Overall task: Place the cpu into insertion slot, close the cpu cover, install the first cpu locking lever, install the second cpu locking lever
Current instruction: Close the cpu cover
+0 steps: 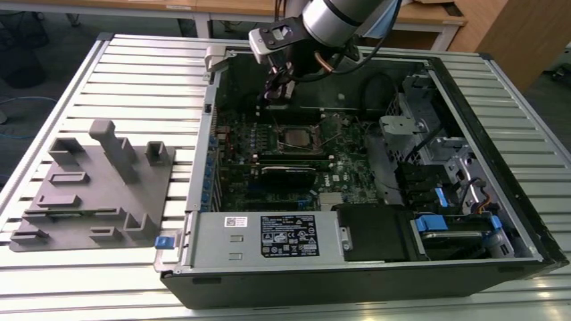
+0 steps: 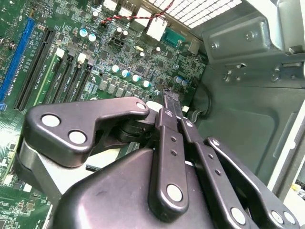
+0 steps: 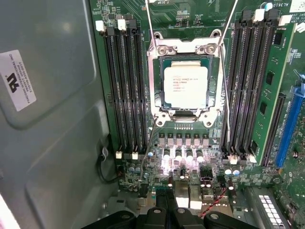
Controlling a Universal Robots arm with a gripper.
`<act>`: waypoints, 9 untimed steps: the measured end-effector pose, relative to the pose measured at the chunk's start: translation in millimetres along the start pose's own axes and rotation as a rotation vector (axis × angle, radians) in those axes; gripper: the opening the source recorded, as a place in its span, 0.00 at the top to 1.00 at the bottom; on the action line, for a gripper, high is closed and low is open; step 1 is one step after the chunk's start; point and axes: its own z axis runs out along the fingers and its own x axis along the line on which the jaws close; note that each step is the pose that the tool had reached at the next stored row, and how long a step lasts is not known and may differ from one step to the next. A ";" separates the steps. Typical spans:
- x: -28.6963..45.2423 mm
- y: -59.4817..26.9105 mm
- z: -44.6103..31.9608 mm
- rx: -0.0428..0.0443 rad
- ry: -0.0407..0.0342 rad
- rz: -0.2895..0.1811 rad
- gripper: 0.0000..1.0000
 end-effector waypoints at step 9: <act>0.3 -1.6 -3.1 0.0000 0.0000 0.000 0.89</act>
